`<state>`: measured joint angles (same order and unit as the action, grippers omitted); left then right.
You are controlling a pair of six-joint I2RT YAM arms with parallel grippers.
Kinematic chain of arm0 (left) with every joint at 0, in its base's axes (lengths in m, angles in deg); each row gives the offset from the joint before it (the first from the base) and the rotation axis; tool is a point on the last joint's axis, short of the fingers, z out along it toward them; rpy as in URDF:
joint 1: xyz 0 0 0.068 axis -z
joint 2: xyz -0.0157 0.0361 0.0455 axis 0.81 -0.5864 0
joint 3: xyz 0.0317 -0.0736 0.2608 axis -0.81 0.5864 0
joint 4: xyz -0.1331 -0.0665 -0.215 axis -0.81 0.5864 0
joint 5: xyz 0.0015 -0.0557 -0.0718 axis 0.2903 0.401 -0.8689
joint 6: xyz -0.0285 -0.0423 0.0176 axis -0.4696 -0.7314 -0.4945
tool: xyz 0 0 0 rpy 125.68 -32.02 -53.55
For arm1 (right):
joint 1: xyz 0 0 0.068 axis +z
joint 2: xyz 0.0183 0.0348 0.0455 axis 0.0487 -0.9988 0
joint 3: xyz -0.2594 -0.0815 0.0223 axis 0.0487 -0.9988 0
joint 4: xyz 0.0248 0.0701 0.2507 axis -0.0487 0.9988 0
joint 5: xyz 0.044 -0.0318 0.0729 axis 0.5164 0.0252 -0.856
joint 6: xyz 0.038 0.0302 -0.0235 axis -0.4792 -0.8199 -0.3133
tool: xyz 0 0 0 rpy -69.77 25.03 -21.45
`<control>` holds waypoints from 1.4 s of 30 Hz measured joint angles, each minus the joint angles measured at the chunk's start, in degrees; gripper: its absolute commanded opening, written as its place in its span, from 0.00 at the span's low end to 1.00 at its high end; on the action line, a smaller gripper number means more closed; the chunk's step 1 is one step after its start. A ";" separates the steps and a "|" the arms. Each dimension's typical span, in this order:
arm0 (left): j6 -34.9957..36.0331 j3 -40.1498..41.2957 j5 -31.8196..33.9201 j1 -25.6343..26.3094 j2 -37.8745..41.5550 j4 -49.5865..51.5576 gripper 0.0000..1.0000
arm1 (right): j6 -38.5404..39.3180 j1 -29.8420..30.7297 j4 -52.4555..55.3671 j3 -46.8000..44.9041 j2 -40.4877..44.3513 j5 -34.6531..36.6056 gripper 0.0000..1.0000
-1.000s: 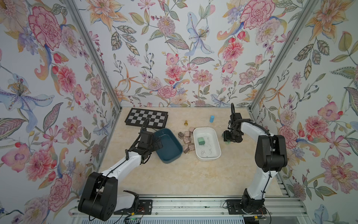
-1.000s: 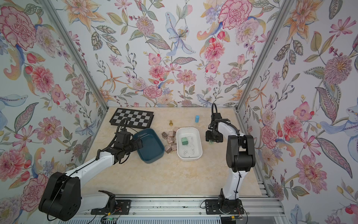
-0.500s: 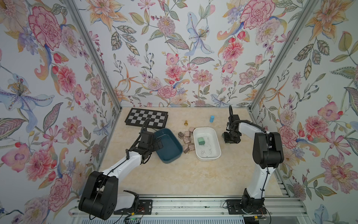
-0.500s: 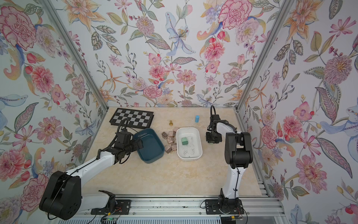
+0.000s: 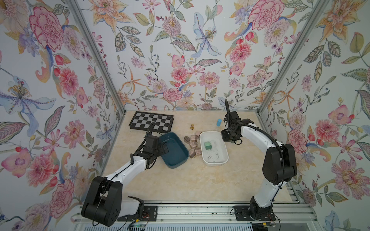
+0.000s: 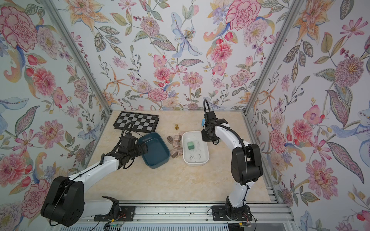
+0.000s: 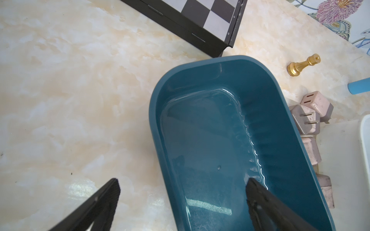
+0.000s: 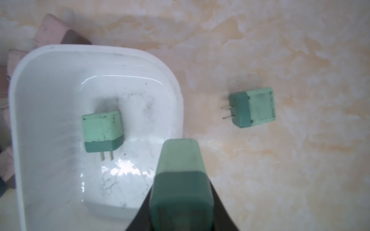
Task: Place the plugs by color into the storage box
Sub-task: Pick up the plug from the center of the board, then place the plug in the storage box.
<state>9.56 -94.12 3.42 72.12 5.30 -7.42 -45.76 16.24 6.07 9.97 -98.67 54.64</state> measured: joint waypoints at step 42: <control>0.00 0.02 -0.04 0.00 0.68 0.02 0.99 | -4.85 2.27 0.94 8.07 -5.44 0.31 0.85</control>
<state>9.56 -94.10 3.38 72.12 5.98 -7.40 -50.61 18.51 7.01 18.04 -104.11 54.95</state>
